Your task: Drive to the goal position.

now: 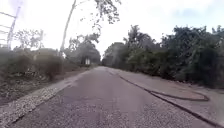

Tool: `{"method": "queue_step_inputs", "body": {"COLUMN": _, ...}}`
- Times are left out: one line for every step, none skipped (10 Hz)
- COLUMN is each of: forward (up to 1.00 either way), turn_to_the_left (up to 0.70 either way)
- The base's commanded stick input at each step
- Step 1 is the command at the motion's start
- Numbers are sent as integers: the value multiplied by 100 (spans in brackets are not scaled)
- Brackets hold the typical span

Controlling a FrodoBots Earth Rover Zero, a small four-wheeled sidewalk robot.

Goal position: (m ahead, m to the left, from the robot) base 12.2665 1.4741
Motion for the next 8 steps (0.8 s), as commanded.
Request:
{"method": "queue_step_inputs", "body": {"forward": 100, "turn_to_the_left": 0}}
{"method": "queue_step_inputs", "body": {"forward": 100, "turn_to_the_left": 0}}
{"method": "queue_step_inputs", "body": {"forward": 100, "turn_to_the_left": 0}}
{"method": "queue_step_inputs", "body": {"forward": 100, "turn_to_the_left": 0}}
{"method": "queue_step_inputs", "body": {"forward": 100, "turn_to_the_left": 0}}
{"method": "queue_step_inputs", "body": {"forward": 100, "turn_to_the_left": 0}}
{"method": "queue_step_inputs", "body": {"forward": 100, "turn_to_the_left": 0}}
{"method": "queue_step_inputs", "body": {"forward": 100, "turn_to_the_left": 0}}
